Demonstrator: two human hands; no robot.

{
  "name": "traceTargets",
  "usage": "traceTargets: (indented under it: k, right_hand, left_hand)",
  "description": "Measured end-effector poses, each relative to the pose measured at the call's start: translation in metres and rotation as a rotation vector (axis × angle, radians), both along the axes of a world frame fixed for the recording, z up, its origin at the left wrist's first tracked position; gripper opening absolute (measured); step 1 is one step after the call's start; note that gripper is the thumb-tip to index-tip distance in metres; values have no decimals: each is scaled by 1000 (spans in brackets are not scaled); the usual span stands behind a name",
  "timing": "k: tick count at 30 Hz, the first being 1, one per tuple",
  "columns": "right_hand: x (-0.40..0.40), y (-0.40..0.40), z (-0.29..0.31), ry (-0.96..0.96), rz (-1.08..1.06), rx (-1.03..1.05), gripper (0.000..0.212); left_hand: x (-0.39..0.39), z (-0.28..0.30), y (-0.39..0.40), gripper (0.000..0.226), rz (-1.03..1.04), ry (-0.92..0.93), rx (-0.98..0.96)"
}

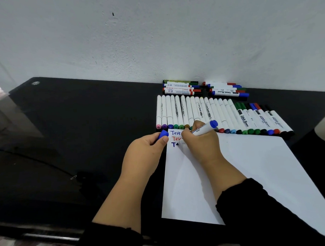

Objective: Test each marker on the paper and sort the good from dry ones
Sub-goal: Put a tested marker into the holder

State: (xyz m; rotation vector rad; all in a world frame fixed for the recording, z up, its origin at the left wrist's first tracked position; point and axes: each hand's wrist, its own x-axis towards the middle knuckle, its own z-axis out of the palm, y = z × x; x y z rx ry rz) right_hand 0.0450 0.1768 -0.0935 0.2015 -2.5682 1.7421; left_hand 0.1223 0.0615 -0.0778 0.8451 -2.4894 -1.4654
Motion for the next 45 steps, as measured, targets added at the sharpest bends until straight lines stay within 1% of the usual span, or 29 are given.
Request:
traceTargets:
  k: [15, 24, 28, 34, 36, 40, 42, 45]
  right_hand:
    - [1, 2, 1, -12, -11, -9, 38]
    - [3, 2, 4, 6, -45, -7, 40]
    - [2, 3, 4, -4, -63, -41, 40]
    - [2, 3, 4, -20, -35, -27, 39]
    - [2, 4, 5, -42, -58, -58, 38]
    - [0, 8, 9, -148, -125, -206, 33]
    - [-2, 10, 14, -226, -123, -269, 31]
    - [-4, 14, 25, -295, -104, -421, 32]
  left_hand:
    - [1, 2, 2, 39, -21, 18, 16]
    - [1, 1, 1, 37, -9, 6, 27]
    - [-1, 0, 0, 37, -4, -17, 34]
    - [1, 1, 0, 37, -44, -29, 0]
    - [1, 1, -1, 38, -49, -29, -6]
    - [1, 3, -2, 39, -76, -31, 3]
    - [2, 4, -1, 39, -96, -23, 19]
    - [3, 6, 3, 39, -121, -3, 63]
